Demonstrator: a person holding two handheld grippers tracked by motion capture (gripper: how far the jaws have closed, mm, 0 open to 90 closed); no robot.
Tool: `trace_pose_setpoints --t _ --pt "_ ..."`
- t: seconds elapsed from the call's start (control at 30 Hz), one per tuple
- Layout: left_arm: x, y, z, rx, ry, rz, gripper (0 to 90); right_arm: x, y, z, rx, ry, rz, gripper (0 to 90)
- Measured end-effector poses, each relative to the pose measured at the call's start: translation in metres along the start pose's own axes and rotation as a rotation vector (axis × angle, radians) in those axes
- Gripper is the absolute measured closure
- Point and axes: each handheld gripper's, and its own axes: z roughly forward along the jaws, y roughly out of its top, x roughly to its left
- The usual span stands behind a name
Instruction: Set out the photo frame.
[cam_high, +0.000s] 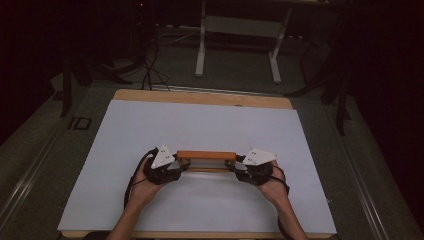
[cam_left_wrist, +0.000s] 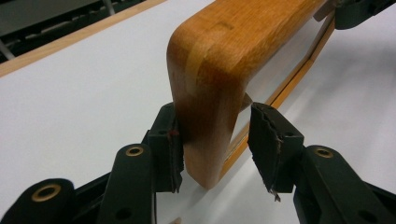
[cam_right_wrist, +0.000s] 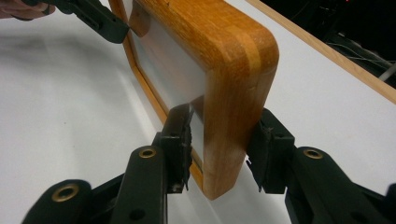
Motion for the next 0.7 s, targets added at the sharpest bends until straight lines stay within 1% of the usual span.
trace_pose_setpoints --t 0.2,0.33,0.47,0.6,0.7 --pt "-0.0004 0.0017 -0.0003 0.002 -0.012 -0.012 55.7 -0.0001 0.0004 -0.0029 -0.001 0.005 0.008 61.6" --pt "-0.0005 0.0033 0.0002 0.013 -0.026 -0.028 55.7 -0.0005 0.0003 -0.0053 -0.005 0.009 0.018 61.7" --pt "-0.001 0.0042 0.001 0.029 -0.034 -0.033 55.6 -0.0004 -0.0011 -0.006 0.001 0.014 0.027 61.8" --pt "-0.0013 0.0048 0.0013 0.034 -0.037 -0.036 55.7 -0.0005 -0.0022 -0.0066 0.002 0.016 0.032 61.8" --pt "-0.0011 0.0053 0.0021 0.038 -0.047 -0.053 55.5 -0.0004 -0.0023 -0.0076 0.005 0.016 0.036 61.9"
